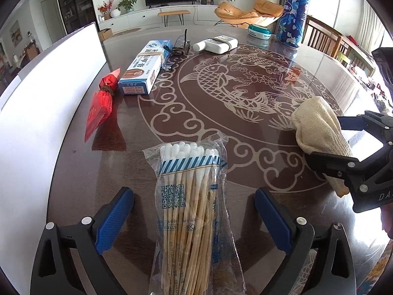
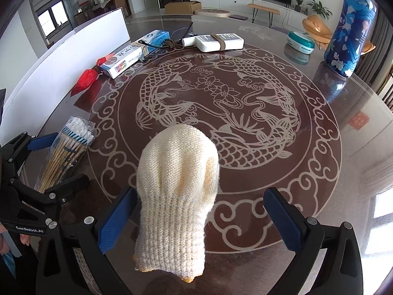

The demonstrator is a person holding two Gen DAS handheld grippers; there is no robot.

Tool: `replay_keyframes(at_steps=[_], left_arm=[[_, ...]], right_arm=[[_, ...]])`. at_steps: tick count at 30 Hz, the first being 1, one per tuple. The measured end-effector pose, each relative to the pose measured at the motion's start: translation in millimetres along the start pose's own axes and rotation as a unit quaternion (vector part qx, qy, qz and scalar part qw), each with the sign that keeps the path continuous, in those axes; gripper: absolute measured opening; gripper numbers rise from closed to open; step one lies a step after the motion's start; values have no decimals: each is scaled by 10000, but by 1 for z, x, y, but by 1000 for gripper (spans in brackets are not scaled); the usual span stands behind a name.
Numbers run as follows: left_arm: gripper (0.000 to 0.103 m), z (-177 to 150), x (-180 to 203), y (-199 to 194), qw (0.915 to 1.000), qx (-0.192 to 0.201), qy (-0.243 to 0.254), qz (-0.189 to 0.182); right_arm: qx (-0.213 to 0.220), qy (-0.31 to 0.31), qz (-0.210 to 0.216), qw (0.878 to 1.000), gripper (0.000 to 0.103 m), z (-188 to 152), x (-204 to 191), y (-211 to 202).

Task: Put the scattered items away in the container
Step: 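Lift the white glove with the right tool while the left tool holds the chopsticks, then carry the chopsticks in the left tool and glove in the right tool over the white box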

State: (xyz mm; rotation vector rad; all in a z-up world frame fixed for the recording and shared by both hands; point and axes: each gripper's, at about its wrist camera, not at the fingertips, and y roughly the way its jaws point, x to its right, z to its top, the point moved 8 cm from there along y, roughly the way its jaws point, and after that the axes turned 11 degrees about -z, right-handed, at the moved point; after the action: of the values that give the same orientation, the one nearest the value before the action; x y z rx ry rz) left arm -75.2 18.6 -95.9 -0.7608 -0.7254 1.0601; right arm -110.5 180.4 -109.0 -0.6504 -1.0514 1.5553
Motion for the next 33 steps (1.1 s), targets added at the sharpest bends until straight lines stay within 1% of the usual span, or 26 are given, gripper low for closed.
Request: replay_keyframes(at_steps=[1,2,3,4,6,10,14,18,23,28,33], left_arm=[[46,4,-1,-2,10000,34,11,1],[36,6,-2,-3,10000,4,-11,-29],[33,7,-3,-6,9999,-9,-56,-93],[32,8,-2,-10,9999,31,-72,-128],[32,9,1,-25,9997,209,-19,-107],[32,4,12,-51,9987,448,27,-238],[32,-4,19,-59,9988,420,88,-251],[32,-7,20,-70,9988,429,86,-224],[32,-4,14,-87,9984,535,6,-181],[32,-8,9,-89,9985,511,-85,-162],[31,-11,7,-95,9981,557,-166,-218]], right_arm=[[-47,-63,133,9999,85,0,-6,0],[-29,-197,33,9998,66,1,-10,0],[-13,-337,-91,9994,52,1,-13,-2],[-44,-358,-73,9993,43,1,-15,-4],[-58,-149,122,9998,42,0,-15,-14],[238,-12,212,9995,42,-3,-17,-46],[278,136,483,9984,42,-13,-27,-63],[336,82,572,9978,42,-21,-38,-70],[450,5,721,9964,42,-19,-49,-81],[536,-15,844,9950,42,-15,-56,-88],[502,-61,845,9951,42,-16,-59,-87]])
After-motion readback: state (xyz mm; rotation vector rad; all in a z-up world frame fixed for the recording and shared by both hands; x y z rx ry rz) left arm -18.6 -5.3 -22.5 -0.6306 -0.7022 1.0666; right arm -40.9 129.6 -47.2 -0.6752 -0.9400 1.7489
